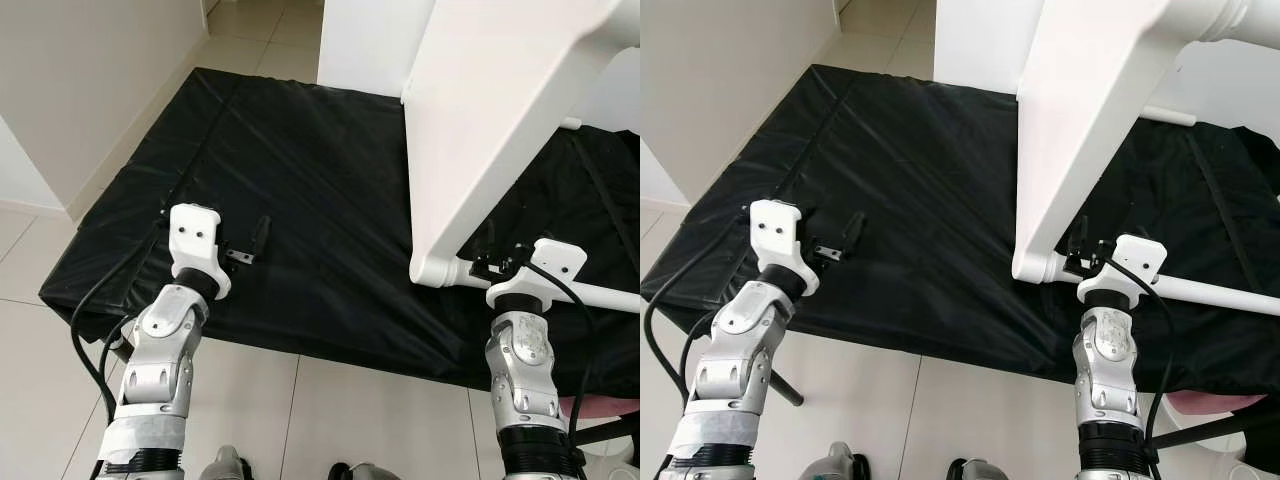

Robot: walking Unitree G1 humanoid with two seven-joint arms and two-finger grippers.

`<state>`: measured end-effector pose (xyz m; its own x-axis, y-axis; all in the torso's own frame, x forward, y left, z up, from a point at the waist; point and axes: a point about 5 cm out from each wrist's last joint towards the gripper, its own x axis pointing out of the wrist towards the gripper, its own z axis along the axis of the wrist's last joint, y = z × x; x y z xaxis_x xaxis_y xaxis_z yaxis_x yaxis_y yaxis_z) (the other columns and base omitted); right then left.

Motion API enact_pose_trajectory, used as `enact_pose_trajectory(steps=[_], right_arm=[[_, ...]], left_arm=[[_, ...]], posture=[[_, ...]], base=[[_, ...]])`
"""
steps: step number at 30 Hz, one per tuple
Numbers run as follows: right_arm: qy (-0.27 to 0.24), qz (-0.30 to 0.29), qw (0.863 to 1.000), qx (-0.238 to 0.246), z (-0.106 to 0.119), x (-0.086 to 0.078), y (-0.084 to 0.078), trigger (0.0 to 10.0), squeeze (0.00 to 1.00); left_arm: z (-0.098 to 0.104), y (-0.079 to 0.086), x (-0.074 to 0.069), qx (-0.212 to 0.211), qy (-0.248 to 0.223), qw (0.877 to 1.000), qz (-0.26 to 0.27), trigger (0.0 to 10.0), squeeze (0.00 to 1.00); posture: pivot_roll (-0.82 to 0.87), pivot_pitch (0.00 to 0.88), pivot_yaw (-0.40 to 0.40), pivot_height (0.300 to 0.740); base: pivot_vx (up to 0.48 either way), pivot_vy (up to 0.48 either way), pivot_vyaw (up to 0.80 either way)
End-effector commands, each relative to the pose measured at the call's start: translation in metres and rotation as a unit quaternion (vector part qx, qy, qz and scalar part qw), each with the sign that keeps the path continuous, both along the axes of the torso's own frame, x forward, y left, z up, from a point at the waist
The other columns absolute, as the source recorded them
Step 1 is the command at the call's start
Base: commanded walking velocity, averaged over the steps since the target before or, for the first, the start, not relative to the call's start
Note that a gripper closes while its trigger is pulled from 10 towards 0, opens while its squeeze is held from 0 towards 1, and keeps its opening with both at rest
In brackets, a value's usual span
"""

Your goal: Building children table

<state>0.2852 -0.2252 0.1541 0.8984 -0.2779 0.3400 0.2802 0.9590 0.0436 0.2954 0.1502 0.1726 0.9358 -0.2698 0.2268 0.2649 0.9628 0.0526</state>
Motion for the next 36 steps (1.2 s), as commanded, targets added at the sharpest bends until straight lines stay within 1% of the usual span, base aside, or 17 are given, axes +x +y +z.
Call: enact_pose_trajectory(steps=[1, 4, 6, 9, 10, 12, 14, 18, 21, 23, 26, 29, 30, 31, 36], right_arm=[[0.005, 0.003, 1.0, -0.006, -0.005, -0.003, 0.003, 10.0, 0.0], [0.013, 0.018, 1.0, -0.008, -0.011, -0.009, 0.011, 10.0, 0.0], [0.013, 0.018, 1.0, -0.008, -0.011, -0.009, 0.011, 10.0, 0.0], [0.022, 0.025, 0.999, -0.01, -0.018, -0.017, 0.016, 10.0, 0.0], [0.024, 0.027, 0.999, -0.011, -0.02, -0.019, 0.017, 10.0, 0.0], [0.024, 0.027, 0.999, -0.011, -0.021, -0.02, 0.018, 10.0, 0.0], [0.027, 0.021, 0.999, -0.012, -0.023, -0.024, 0.016, 10.0, 0.0], [0.029, 0.015, 0.999, -0.014, -0.024, -0.027, 0.015, 10.0, 0.0], [0.029, 0.015, 0.999, -0.015, -0.024, -0.028, 0.015, 10.0, 0.0], [0.033, 0.019, 0.999, -0.018, -0.026, -0.027, 0.015, 10.0, 0.0], [0.034, 0.022, 0.999, -0.018, -0.026, -0.026, 0.015, 10.0, 0.0], [0.032, 0.031, 0.999, -0.021, -0.024, -0.023, 0.02, 10.0, 0.0], [0.03, 0.035, 0.999, -0.023, -0.022, -0.022, 0.022, 10.0, 0.0], [0.028, 0.039, 0.999, -0.024, -0.021, -0.02, 0.024, 10.0, 0.0], [0.025, 0.041, 0.998, -0.028, -0.019, -0.018, 0.025, 10.0, 0.0]], left_arm=[[-0.003, 0.003, -0.003, 0.001, -0.003, 0.999, 0.036, 10.0, 0.0], [-0.006, 0.0, -0.009, -0.013, -0.005, 0.999, 0.032, 10.0, 0.0], [-0.006, 0.0, -0.009, -0.013, -0.005, 0.999, 0.032, 10.0, 0.0], [-0.011, -0.004, -0.011, -0.009, 0.0, 1.0, 0.025, 10.0, 0.0], [-0.012, -0.005, -0.011, -0.007, 0.002, 1.0, 0.022, 10.0, 0.0], [-0.013, -0.006, -0.012, -0.006, 0.004, 1.0, 0.02, 10.0, 0.0], [-0.012, -0.01, -0.01, -0.003, 0.002, 1.0, 0.004, 10.0, 0.0], [-0.012, -0.012, -0.009, 0.002, 0.001, 1.0, -0.008, 10.0, 0.0], [-0.011, -0.013, -0.008, 0.005, -0.002, 1.0, -0.01, 10.0, 0.0], [-0.009, -0.014, -0.01, 0.009, -0.009, 1.0, -0.011, 10.0, 0.0], [-0.008, -0.013, -0.011, 0.008, -0.011, 1.0, -0.007, 10.0, 0.0], [-0.01, -0.011, -0.013, -0.004, -0.01, 1.0, 0.004, 10.0, 0.0], [-0.011, -0.01, -0.013, -0.021, -0.005, 1.0, 0.009, 10.0, 0.0], [-0.011, -0.01, -0.013, -0.028, -0.003, 1.0, 0.011, 10.0, 0.0], [-0.011, -0.011, -0.012, -0.028, -0.003, 1.0, 0.009, 10.0, 0.0]], posture=[[0.03, 0.058, -0.065, 0.74], [0.03, 0.048, -0.065, 0.74], [0.03, 0.048, -0.065, 0.74], [0.01, 0.027, -0.029, 0.74], [0.01, 0.027, -0.029, 0.74], [0.01, 0.027, -0.029, 0.74], [-0.01, 0.021, -0.009, 0.74], [-0.02, 0.02, 0.0, 0.74], [-0.02, 0.032, -0.008, 0.74], [-0.05, 0.039, -0.036, 0.74], [-0.05, 0.041, -0.031, 0.74], [-0.05, 0.041, -0.033, 0.74], [-0.06, 0.043, -0.032, 0.74], [-0.06, 0.046, -0.031, 0.74], [-0.06, 0.046, -0.03, 0.74]], base=[[0.0, 0.0, 0.0], [0.0, 0.0, 0.0], [0.0, 0.0, 0.0], [0.0, 0.0, 0.0], [0.0, 0.0, 0.0], [0.0, 0.0, 0.0], [0.0, 0.0, 0.0], [0.0, 0.0, 0.0], [0.0, 0.0, 0.0], [0.0, 0.0, 0.0], [0.0, 0.0, 0.0], [0.0, 0.0, 0.0], [0.0, 0.0, 0.0], [0.0, 0.0, 0.0], [0.0, 0.0, 0.0]])
